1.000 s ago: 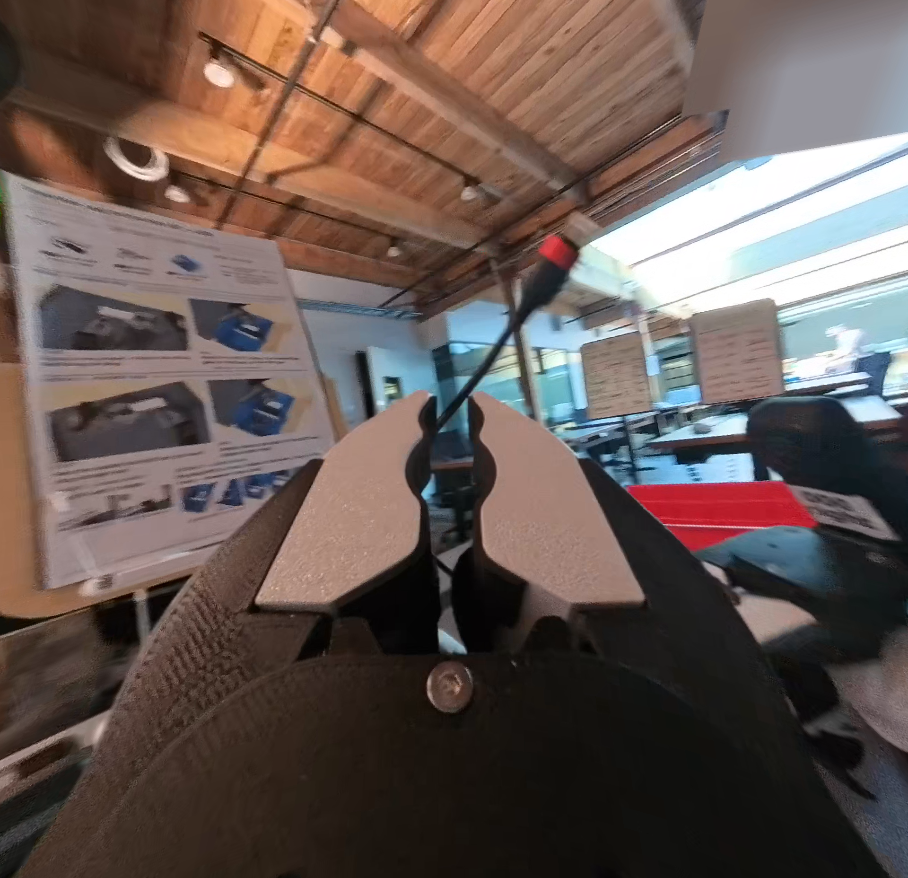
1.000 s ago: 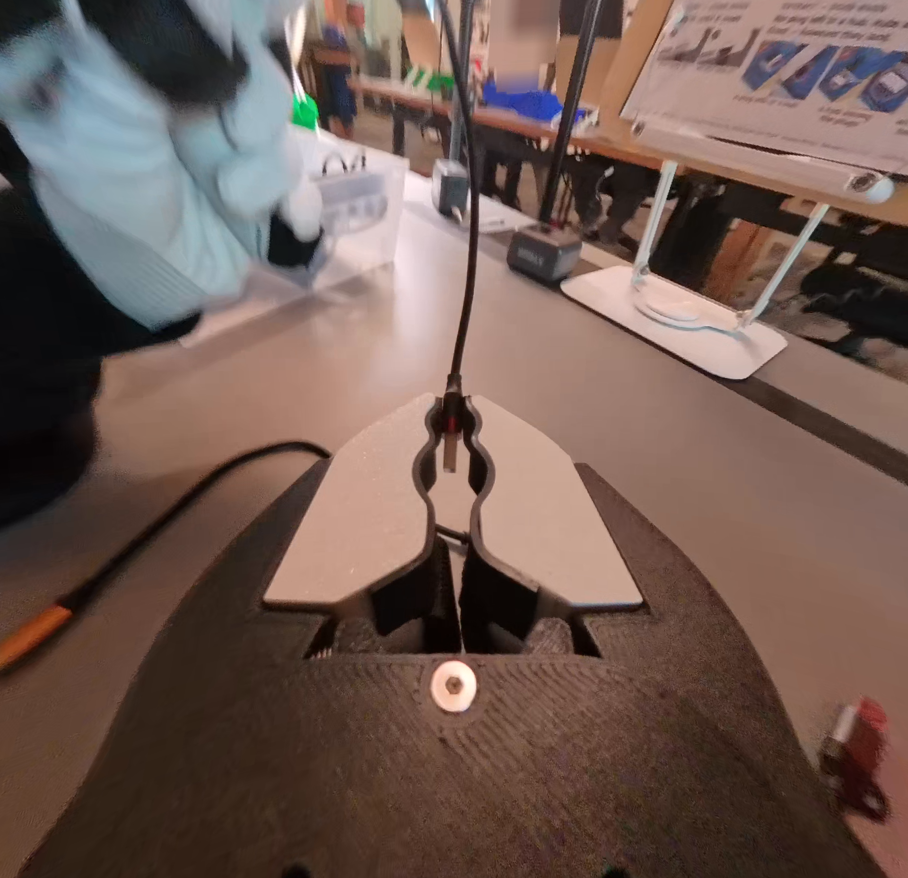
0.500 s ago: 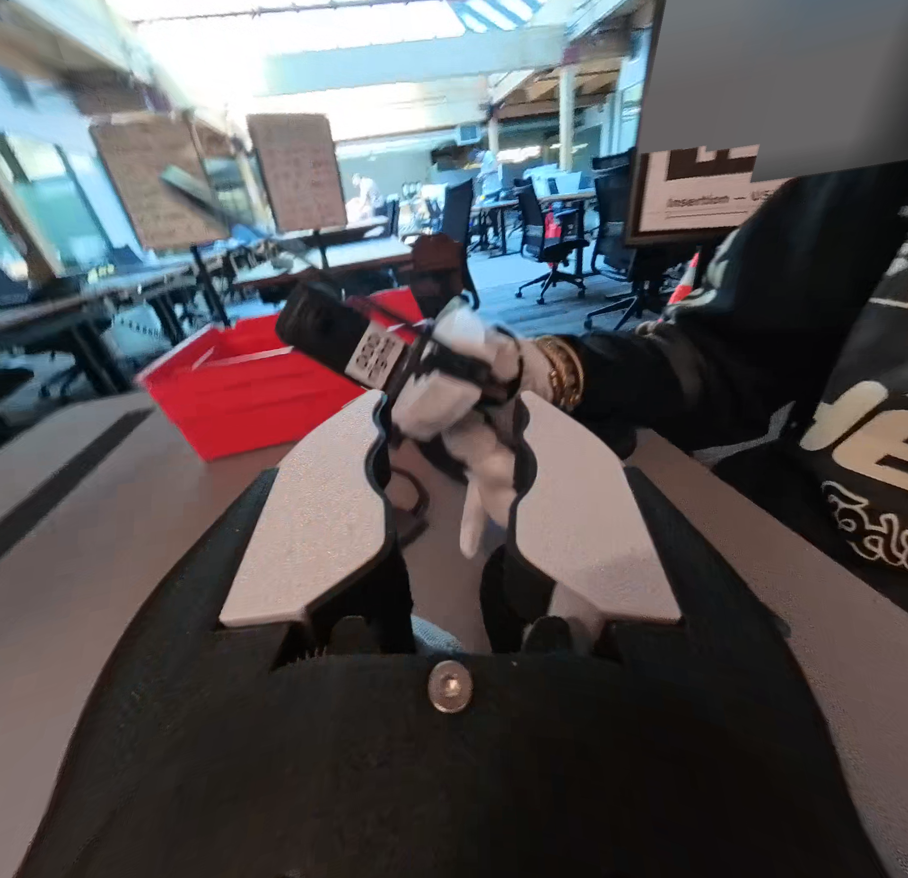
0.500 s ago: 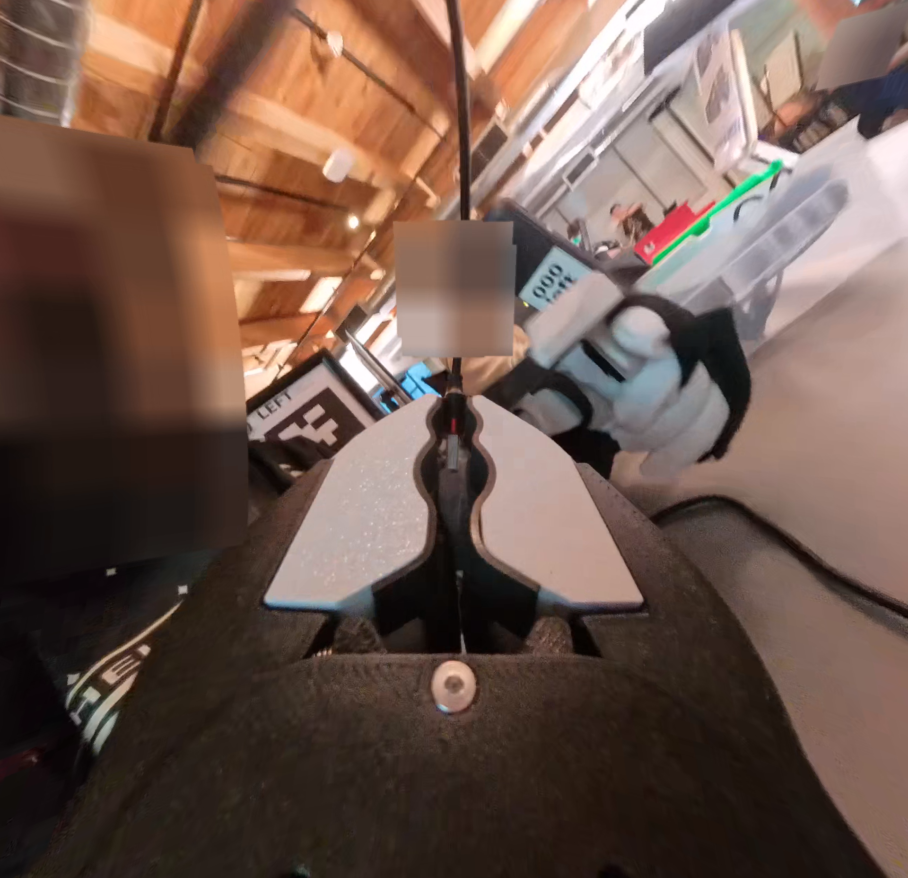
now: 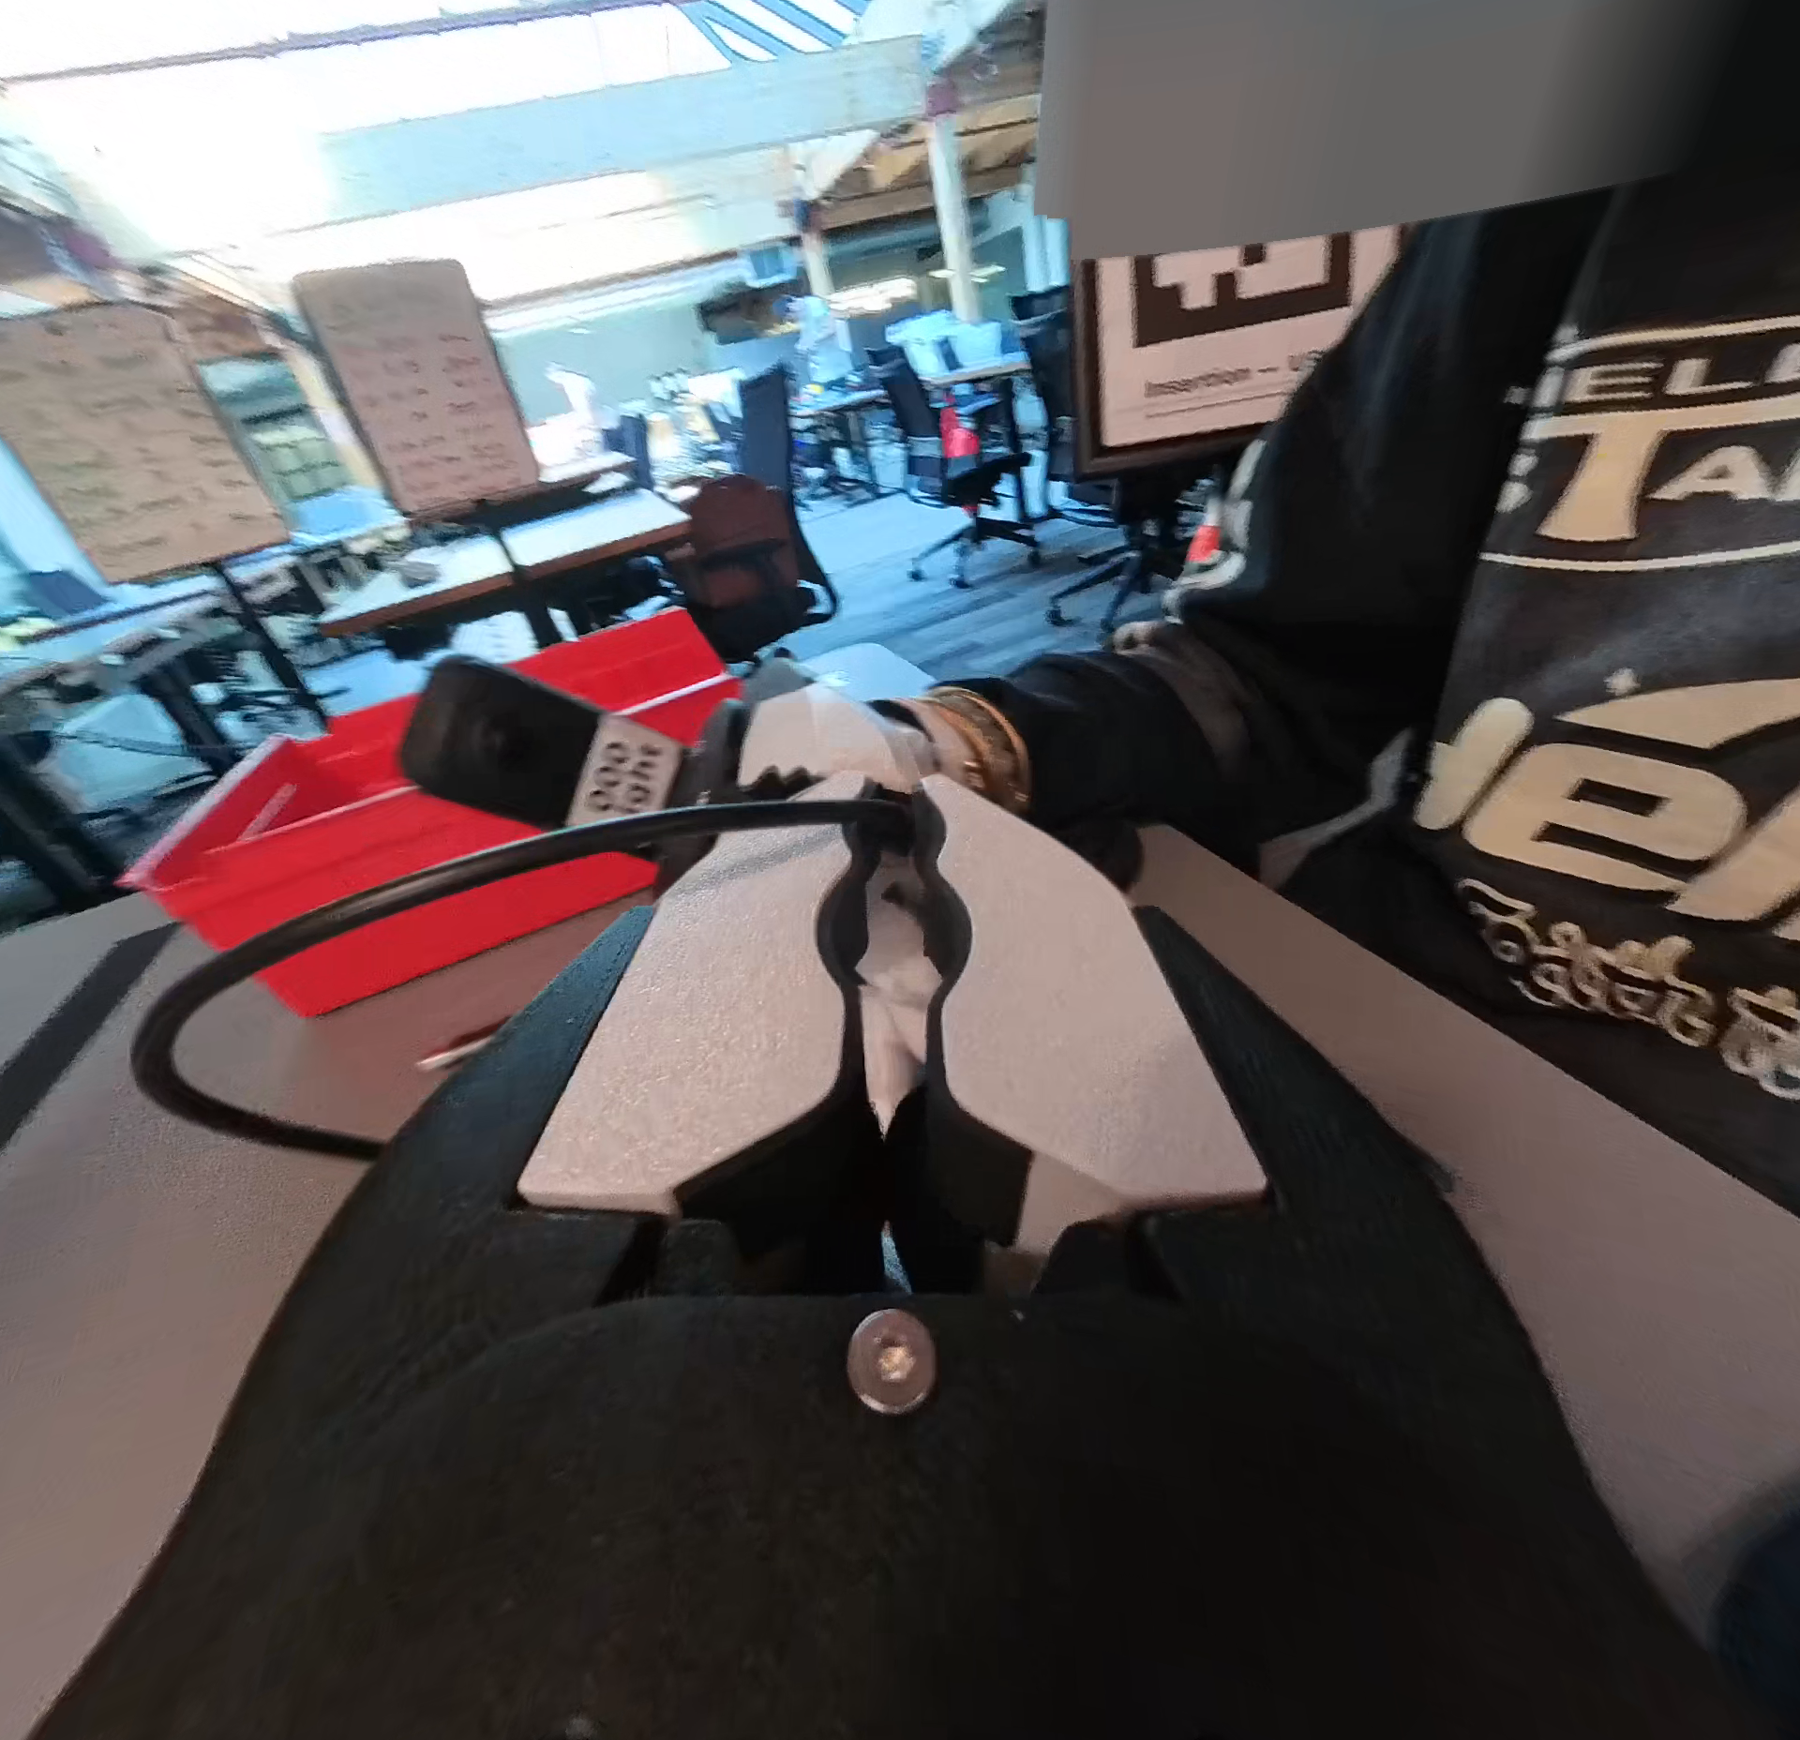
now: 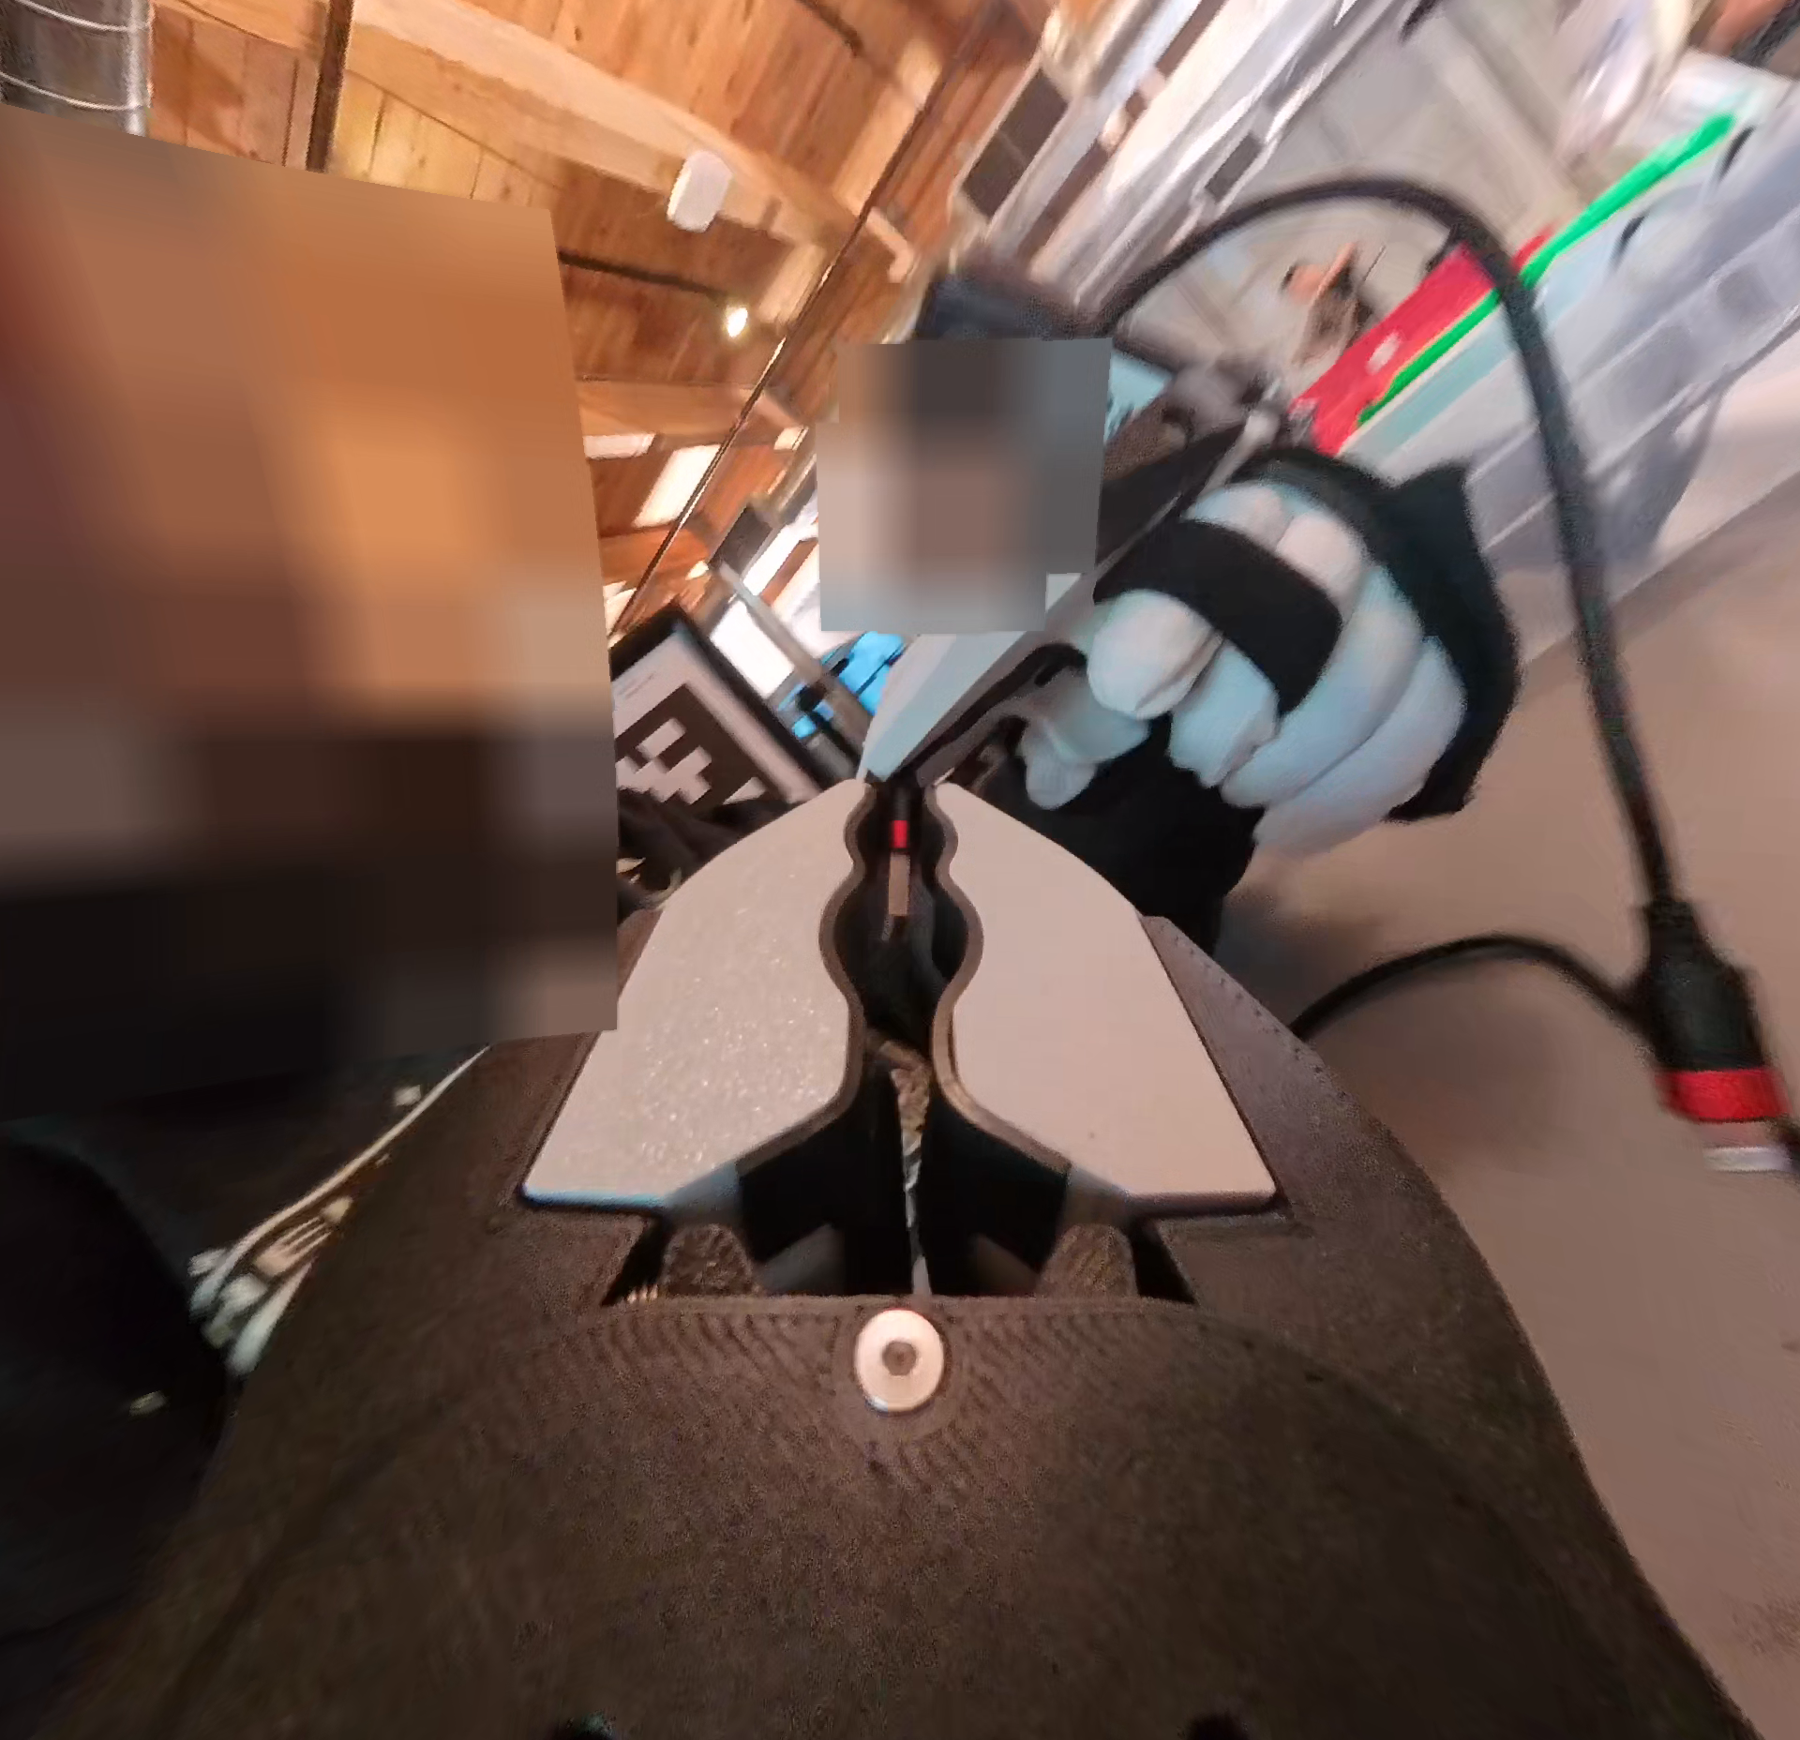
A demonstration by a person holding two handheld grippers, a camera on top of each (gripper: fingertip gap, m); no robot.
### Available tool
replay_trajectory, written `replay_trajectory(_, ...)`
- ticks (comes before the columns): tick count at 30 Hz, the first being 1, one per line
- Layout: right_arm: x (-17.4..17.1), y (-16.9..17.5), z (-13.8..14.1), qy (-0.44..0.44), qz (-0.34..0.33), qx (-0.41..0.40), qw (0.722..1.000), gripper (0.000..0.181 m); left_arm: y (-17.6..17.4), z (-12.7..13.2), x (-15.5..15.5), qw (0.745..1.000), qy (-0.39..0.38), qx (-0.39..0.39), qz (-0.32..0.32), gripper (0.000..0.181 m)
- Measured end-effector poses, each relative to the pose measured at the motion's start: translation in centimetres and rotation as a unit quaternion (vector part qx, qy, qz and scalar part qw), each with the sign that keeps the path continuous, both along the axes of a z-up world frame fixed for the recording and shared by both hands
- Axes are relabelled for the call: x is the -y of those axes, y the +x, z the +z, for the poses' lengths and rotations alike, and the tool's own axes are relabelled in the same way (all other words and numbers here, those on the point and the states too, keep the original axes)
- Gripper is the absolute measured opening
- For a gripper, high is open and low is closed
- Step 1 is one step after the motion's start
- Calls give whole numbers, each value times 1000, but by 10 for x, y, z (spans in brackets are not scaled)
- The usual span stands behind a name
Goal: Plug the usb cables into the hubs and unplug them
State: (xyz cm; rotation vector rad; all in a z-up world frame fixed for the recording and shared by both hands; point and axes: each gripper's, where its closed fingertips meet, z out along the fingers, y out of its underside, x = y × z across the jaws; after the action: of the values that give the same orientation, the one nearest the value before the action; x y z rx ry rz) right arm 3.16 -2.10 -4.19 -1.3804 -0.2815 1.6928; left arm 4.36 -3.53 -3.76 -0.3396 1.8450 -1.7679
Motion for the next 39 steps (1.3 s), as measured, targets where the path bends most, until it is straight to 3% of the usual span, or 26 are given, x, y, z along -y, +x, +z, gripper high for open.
replay_trajectory(1,-6,6,4,22,-43,5,999,9,4,4,-6,1000,-8,10,22,5)
replay_trajectory(3,-18,25,17,103,-169,35,980,37,11,20,-21,995,-46,44,73,5)
replay_trajectory(4,-18,33,26,169,-235,65,955,43,11,28,-28,992,-67,60,88,5)
replay_trajectory(6,-16,42,38,287,-354,159,876,46,8,41,-37,986,-107,79,99,5)
replay_trajectory(8,-15,35,36,358,-397,263,803,45,5,48,-39,983,-135,86,91,5)
replay_trajectory(9,-16,28,31,369,-393,294,789,45,4,50,-38,982,-145,87,86,5)
replay_trajectory(14,-16,14,29,368,-366,267,812,43,2,45,-25,986,-139,77,51,5)
replay_trajectory(18,-11,14,30,340,-335,243,844,12,3,42,-16,988,-131,70,39,5)
replay_trajectory(21,-8,13,30,329,-318,241,856,12,1,40,-13,991,-119,61,31,6)
replay_trajectory(26,-5,13,29,280,-273,204,897,12,-1,37,-9,996,-67,52,42,18)
replay_trajectory(34,-8,16,25,280,-289,242,883,12,9,24,-14,996,-30,-1,79,24)
replay_trajectory(39,-8,14,22,277,-282,251,883,12,10,22,-12,997,-21,-8,79,15)
